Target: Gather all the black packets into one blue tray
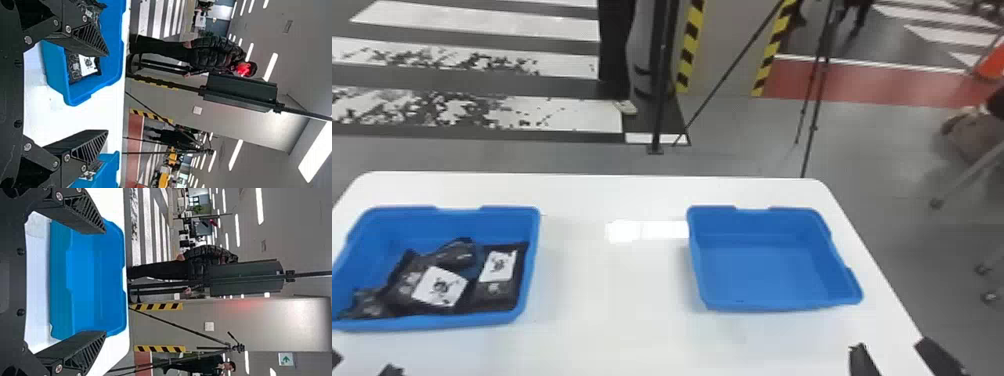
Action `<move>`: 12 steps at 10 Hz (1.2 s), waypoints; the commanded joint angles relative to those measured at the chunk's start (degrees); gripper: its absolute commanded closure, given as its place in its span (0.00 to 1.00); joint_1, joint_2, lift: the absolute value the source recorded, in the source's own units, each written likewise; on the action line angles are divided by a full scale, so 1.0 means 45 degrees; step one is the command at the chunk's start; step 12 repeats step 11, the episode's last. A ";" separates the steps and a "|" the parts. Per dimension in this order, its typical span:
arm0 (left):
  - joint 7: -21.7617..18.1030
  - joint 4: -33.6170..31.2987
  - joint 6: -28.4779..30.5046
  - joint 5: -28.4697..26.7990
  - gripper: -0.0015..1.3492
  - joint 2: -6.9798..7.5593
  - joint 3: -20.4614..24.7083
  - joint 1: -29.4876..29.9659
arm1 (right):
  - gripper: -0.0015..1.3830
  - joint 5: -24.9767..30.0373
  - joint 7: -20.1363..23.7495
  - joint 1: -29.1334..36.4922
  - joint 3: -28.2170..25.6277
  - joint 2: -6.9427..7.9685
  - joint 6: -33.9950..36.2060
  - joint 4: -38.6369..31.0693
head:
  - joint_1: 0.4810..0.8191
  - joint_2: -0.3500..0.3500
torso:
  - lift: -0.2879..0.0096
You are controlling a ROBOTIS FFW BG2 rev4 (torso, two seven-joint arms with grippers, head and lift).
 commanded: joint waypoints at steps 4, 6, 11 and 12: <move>0.0002 0.0080 0.0035 0.0026 0.27 0.0039 -0.0076 -0.0094 | 0.08 0.0000 0.0050 -0.0066 0.0000 0.0031 0.0083 0.0091 | 0.63 0.24 | 0.60; 0.0002 0.0111 0.0035 0.0051 0.27 0.0059 -0.0102 -0.0094 | 0.08 0.0000 0.0089 -0.0097 0.0000 0.0031 0.0115 0.0123 | 0.63 0.24 | 0.60; 0.0002 0.0205 0.0035 0.0152 0.27 0.0078 -0.0152 -0.0188 | 0.08 -0.0025 0.0128 -0.0128 0.0000 0.0031 0.0240 0.0185 | 0.63 0.24 | 0.60; 0.0002 0.0205 0.0035 0.0152 0.27 0.0078 -0.0152 -0.0188 | 0.08 -0.0025 0.0128 -0.0128 0.0000 0.0031 0.0240 0.0185 | 0.63 0.24 | 0.60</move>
